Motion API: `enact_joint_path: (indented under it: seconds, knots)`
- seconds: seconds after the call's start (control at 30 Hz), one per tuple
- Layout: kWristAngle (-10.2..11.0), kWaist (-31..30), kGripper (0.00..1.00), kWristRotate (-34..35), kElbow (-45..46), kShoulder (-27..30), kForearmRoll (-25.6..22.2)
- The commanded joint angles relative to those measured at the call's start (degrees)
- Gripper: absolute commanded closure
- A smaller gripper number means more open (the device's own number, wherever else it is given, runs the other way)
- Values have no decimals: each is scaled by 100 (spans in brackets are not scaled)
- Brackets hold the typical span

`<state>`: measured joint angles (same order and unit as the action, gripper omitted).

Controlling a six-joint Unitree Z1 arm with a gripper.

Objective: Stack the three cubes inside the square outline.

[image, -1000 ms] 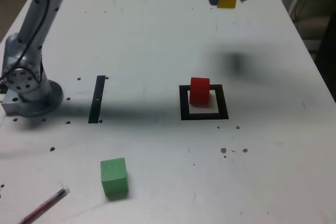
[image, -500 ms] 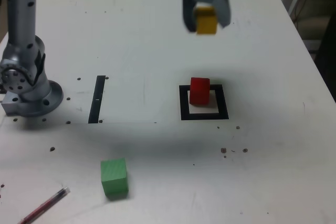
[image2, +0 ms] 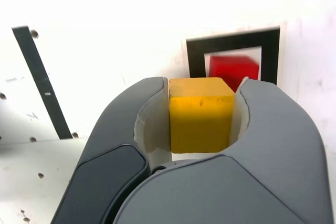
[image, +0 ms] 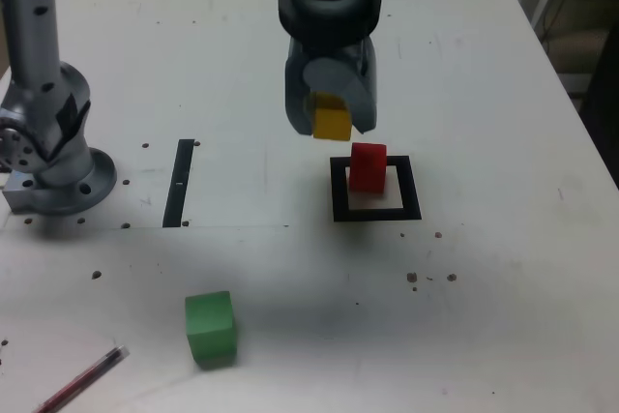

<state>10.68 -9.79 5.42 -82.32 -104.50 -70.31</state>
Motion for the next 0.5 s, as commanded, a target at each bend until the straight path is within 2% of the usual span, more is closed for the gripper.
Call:
enact_joint_path:
  seconds: [0.0,0.47]
  knots:
    - [-4,-52,77,58,-76,-48,-13]
    - [-36,-107,77,286,-538,-657,-70]
